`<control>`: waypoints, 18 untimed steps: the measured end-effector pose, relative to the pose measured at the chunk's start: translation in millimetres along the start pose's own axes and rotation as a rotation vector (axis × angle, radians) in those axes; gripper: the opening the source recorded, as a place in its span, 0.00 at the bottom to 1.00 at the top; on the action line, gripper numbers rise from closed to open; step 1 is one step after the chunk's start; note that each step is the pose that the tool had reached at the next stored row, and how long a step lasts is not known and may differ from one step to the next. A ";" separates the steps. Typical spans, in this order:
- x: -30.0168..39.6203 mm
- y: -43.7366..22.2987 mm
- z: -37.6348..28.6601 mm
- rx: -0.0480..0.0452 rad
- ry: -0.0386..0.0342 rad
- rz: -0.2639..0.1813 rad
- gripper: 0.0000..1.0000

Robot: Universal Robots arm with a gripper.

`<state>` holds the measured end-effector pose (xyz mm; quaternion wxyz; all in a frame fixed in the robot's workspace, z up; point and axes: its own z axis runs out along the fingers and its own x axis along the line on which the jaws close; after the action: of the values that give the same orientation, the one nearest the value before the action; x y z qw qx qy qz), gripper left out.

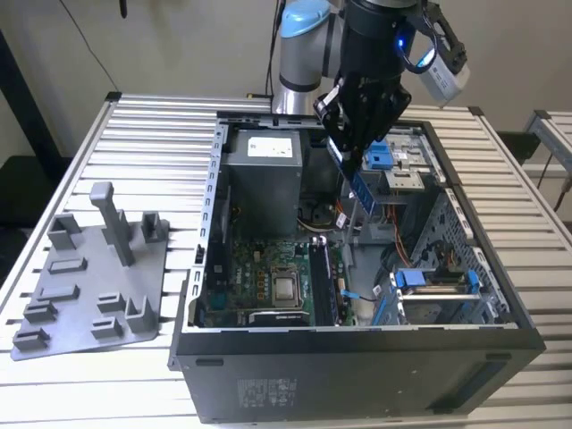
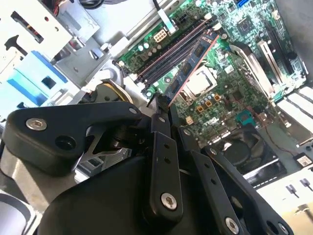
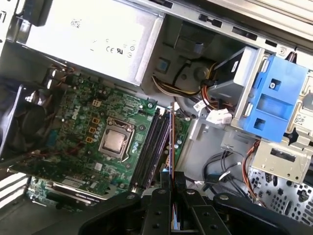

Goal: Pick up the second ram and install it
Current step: 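Insert the second ram into the second slot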

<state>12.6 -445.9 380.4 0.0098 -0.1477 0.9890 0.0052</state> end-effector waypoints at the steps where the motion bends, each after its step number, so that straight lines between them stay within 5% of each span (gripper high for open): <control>1: 0.0 0.0 0.1 0.0003 -0.0001 0.012 0.14; 18: 0.0 0.0 3.0 0.0045 -0.0016 0.209 0.14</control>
<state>12.6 -445.9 377.4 0.0103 -0.0435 0.9990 0.0041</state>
